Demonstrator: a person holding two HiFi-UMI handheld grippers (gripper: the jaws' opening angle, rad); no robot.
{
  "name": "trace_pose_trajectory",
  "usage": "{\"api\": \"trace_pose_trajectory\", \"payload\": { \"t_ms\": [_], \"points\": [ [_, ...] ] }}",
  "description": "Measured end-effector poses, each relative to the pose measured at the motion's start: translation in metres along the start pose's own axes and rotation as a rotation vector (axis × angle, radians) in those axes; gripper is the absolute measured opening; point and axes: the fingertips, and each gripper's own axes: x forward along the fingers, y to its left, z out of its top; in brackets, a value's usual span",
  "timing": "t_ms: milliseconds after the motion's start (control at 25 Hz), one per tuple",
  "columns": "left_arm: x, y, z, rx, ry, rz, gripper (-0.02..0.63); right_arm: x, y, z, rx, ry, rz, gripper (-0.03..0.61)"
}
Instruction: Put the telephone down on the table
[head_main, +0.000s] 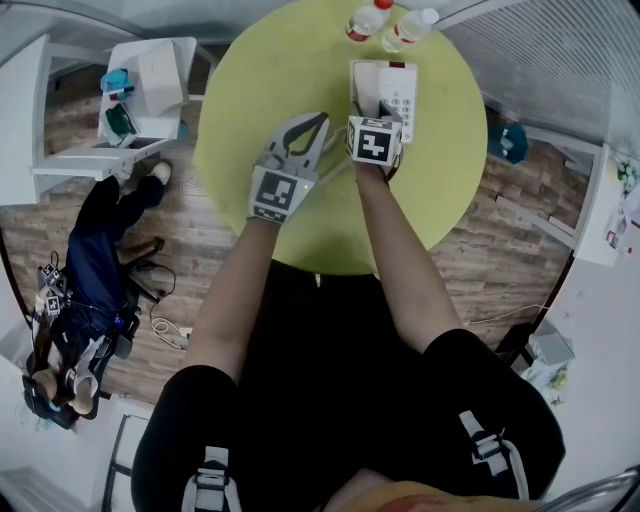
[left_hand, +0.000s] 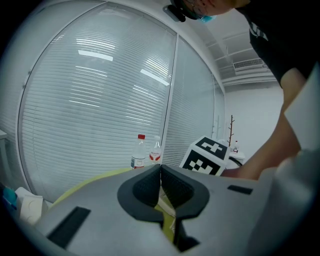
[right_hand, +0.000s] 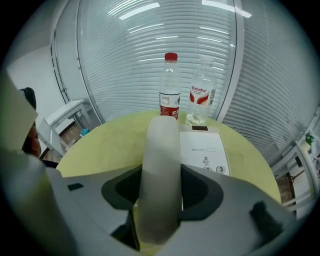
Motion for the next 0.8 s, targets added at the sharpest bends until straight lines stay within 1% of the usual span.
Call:
{"api": "trace_pose_trajectory", "payload": {
  "t_ms": [280,480,800],
  "points": [
    [-0.012,0.0,0.013,0.014,-0.021,0.011,0.012,-0.022,0.014,0.014,-0.002,-0.04,0.026,0.215],
    [-0.022,-0.002,0.022,0.039,-0.035,0.014,0.012,-0.038,0.027,0.024,-0.027,-0.069,0.04,0.215],
    [-0.042,-0.004,0.029,0.058,-0.047,0.012,0.012,-0.068,0.046,0.034,-0.033,-0.099,0.063,0.215]
  ]
}}
